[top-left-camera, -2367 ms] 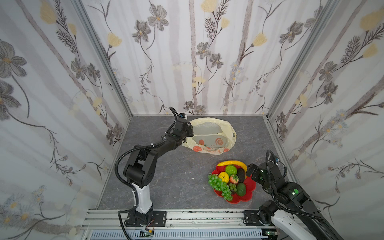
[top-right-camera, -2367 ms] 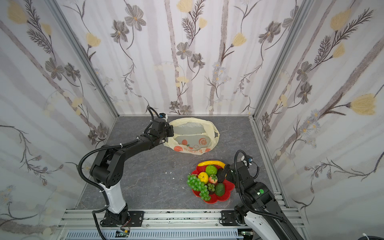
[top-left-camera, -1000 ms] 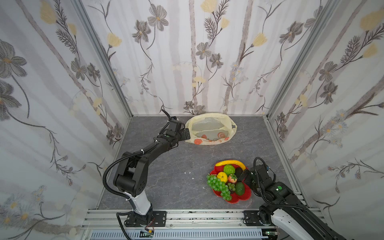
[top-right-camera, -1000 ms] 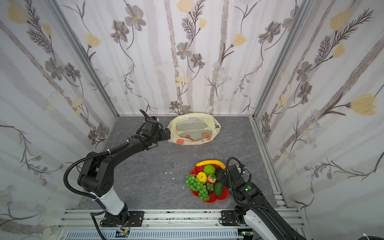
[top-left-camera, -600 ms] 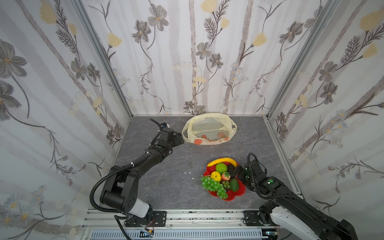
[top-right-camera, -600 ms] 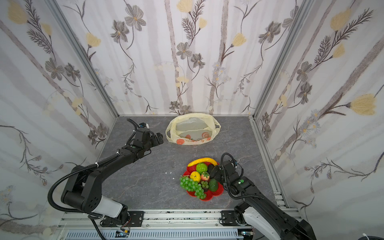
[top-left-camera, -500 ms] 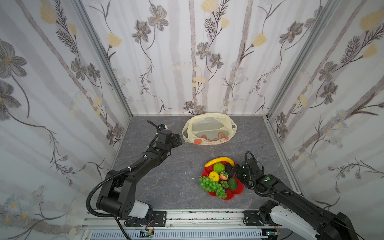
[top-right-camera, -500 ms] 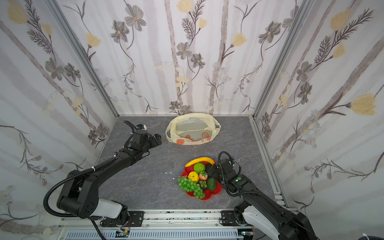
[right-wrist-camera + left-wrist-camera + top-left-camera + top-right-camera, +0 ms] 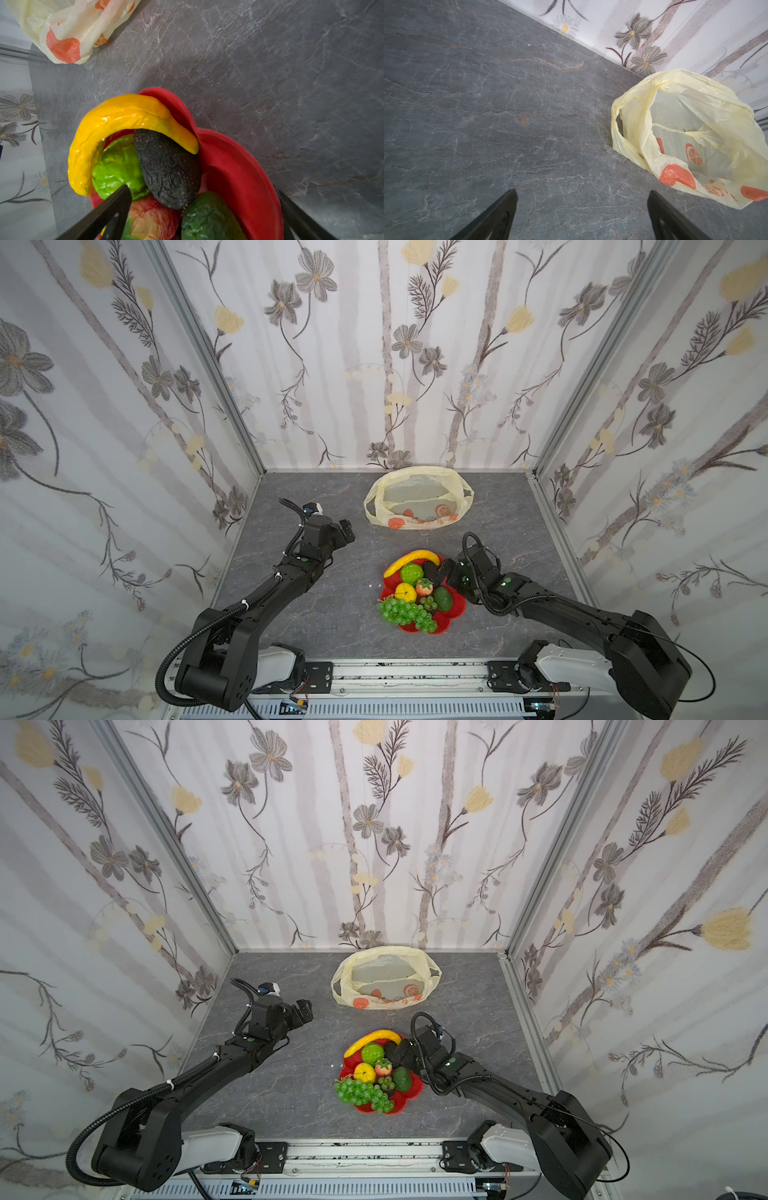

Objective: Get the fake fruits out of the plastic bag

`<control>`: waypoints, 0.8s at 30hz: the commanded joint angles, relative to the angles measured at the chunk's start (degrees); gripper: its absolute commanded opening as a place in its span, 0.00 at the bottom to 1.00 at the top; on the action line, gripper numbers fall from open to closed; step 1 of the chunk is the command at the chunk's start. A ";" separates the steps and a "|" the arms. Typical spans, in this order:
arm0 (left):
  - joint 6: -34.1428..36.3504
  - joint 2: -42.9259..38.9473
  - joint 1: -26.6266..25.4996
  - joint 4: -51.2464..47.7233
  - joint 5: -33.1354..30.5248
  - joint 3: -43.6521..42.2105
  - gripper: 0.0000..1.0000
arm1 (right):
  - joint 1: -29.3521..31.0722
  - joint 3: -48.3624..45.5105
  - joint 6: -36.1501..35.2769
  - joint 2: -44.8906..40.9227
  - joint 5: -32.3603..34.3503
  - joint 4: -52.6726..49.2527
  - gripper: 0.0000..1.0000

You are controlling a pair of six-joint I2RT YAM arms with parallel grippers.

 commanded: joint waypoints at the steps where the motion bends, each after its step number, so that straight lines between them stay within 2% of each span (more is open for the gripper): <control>1: -0.16 -0.36 0.26 3.73 -0.83 -0.94 1.00 | -0.24 0.67 -0.93 -1.65 4.04 0.36 1.00; 5: 0.35 -0.51 0.42 6.04 -2.07 -2.33 1.00 | -3.13 -2.00 -3.22 -9.26 9.52 -2.24 1.00; 8: 1.49 -0.79 0.44 7.05 -6.47 -3.31 1.00 | -6.78 -2.66 -8.60 -16.24 13.53 -3.59 1.00; 12: 3.43 -2.77 0.45 8.96 -18.95 -4.96 1.00 | -11.73 -0.92 -18.75 -22.99 21.93 -4.44 1.00; 15: 6.99 -4.26 0.66 15.78 -29.42 -8.41 1.00 | -16.64 -0.77 -27.00 -25.31 28.74 -1.12 1.00; 19: 15.10 -3.60 2.87 24.00 -30.05 -10.75 1.00 | -22.80 -6.24 -35.59 -27.01 30.05 12.18 1.00; 24: 17.26 -1.28 6.28 31.31 -28.21 -14.44 1.00 | -26.56 -13.03 -44.82 -25.15 29.32 28.81 1.00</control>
